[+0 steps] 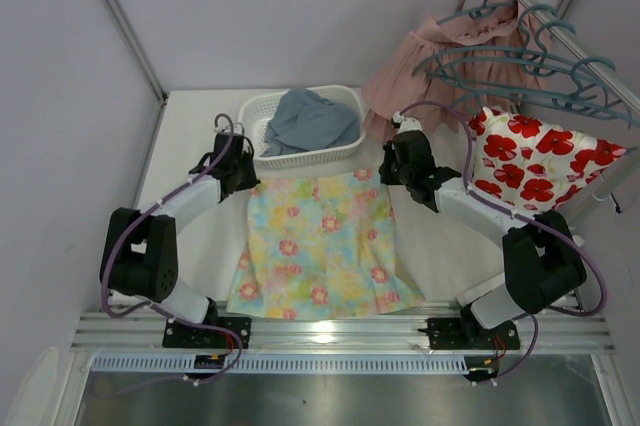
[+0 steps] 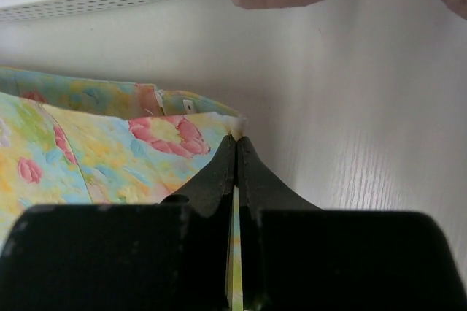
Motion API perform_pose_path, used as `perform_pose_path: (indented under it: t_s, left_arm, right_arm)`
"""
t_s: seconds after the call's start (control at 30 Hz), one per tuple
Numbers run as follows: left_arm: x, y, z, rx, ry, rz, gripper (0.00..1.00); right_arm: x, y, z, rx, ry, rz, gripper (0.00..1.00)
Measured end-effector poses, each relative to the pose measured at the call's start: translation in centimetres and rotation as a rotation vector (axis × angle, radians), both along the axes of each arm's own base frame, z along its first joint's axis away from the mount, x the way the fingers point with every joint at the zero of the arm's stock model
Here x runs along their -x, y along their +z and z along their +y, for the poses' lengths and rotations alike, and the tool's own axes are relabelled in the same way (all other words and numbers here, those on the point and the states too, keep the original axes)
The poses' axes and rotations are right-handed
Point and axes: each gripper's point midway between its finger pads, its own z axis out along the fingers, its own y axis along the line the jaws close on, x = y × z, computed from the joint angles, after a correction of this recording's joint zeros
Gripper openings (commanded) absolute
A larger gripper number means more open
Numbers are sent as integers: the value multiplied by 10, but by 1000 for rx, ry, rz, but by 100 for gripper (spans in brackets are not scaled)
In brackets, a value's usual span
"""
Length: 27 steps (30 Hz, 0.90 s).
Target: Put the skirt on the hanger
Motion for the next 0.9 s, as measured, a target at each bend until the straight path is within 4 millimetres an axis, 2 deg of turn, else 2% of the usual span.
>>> perform_pose_path:
  t_s: [0.03,0.13,0.17,0.23,0.27,0.33,0.37,0.43,0.47,0.57,0.67,0.77,0.83,0.9]
  left_arm:
    - [-3,-3,-1,-2,-3,0,1]
    - [-11,-7,-3,-2,-15,-8,11]
    - [-13,-8,-4,-2,-18,-11,24]
    - [-15,-7,-5,-7,-28,-18,36]
    - [-16,-5,-5,-9,-30,-21,49]
    - [-19,-1,-4,-17,-28,-32,63]
    - [-19,1,-3,-21,-21,-33,75]
    - [-18,7,1,-36,-9,-38,89]
    - [-16,13,3,-42,1,-43,90]
    - [-9,42,8,-38,25,-87,90]
    - [-1,81,9,-13,35,-169,87]
    - [17,118,8,35,43,-262,86]
    - [33,124,6,64,44,-290,85]
    - [53,111,5,85,43,-264,85]
  right_arm:
    - [-4,-3,0,5,1,-3,0]
    - [-12,-16,-1,25,3,1,0]
    - [-14,-19,-2,34,3,5,0]
    - [-20,-27,-3,50,4,14,0]
    - [-23,-30,-4,57,4,19,4]
    - [-28,-32,-4,61,9,26,20]
    - [-30,-31,-3,61,15,30,48]
    - [-34,-23,1,50,41,24,68]
    - [-36,-18,4,45,51,16,80]
    - [-38,2,15,21,94,-12,88]
    - [-27,24,27,1,146,-35,87]
    - [-5,50,41,-23,203,-63,85]
    - [12,67,52,-49,241,-90,85]
    - [33,77,59,-74,273,-107,84]
